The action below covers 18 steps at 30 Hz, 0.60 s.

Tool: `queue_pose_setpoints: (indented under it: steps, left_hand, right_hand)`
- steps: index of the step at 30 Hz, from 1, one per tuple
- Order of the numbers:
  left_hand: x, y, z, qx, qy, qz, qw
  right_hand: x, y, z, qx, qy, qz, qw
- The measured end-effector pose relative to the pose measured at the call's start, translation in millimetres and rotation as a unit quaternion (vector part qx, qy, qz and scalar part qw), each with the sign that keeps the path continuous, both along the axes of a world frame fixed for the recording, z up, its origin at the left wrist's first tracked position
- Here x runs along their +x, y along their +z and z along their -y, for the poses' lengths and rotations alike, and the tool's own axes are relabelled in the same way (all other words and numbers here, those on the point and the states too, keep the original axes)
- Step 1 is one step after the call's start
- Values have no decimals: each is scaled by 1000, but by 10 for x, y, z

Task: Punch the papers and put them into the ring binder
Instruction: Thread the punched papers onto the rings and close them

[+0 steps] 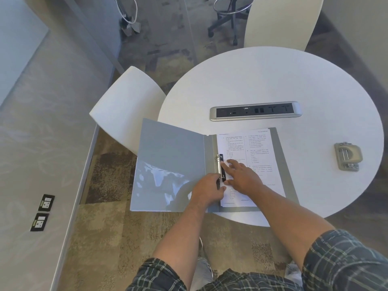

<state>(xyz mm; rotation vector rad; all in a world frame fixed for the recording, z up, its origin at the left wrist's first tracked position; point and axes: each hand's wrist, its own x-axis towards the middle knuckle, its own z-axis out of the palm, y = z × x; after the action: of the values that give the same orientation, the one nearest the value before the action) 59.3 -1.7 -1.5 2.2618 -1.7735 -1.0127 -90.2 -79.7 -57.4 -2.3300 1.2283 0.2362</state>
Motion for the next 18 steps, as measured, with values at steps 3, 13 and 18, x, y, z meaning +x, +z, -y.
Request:
queue_pose_setpoints:
  steps: [3,13,18]
  left_hand:
    - [124,148,76,-108,14,64,992]
    - [844,890,517,-164,239,288,913]
    - [1056,1180,623,-26,362,195,911]
  right_hand:
    - [9,66,28,13,9,-20,1000]
    - [-46,374,191,98,9,-32,995]
    - [-110,445,215,113,-13,4,994]
